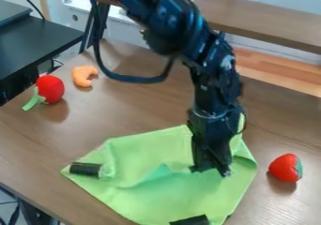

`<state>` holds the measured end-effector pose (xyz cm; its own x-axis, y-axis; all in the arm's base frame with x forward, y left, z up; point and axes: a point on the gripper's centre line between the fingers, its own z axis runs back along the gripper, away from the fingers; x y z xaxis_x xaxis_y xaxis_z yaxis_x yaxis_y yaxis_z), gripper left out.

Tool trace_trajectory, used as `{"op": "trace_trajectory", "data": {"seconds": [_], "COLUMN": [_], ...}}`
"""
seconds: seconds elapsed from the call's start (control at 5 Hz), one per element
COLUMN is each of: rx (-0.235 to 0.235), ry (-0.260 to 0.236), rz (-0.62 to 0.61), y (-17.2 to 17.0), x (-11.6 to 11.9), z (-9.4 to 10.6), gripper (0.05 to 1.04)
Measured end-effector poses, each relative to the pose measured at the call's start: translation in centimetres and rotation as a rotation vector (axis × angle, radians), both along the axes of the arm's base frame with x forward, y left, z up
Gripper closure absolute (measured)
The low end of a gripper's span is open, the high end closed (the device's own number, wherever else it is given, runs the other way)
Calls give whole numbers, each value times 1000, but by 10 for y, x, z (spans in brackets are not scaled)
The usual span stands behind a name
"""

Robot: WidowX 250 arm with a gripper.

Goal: Fold the cloth from top left to bottom right

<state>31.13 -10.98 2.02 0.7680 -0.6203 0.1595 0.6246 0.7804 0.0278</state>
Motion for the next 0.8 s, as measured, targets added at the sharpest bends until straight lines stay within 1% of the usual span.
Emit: {"op": "trace_trajectory", "data": {"seconds": [0.2,0.4,0.6,0.8], "rx": [12,-35,-148,-156], "ry": [6,38,53,41], "rz": [-20,-13,-65,-61], "y": [-12,-20,-34,-33], "x": [-12,-21,-32,-29], "z": [-6,-10,-15,-12], "gripper": [1028,1008,850,557]}}
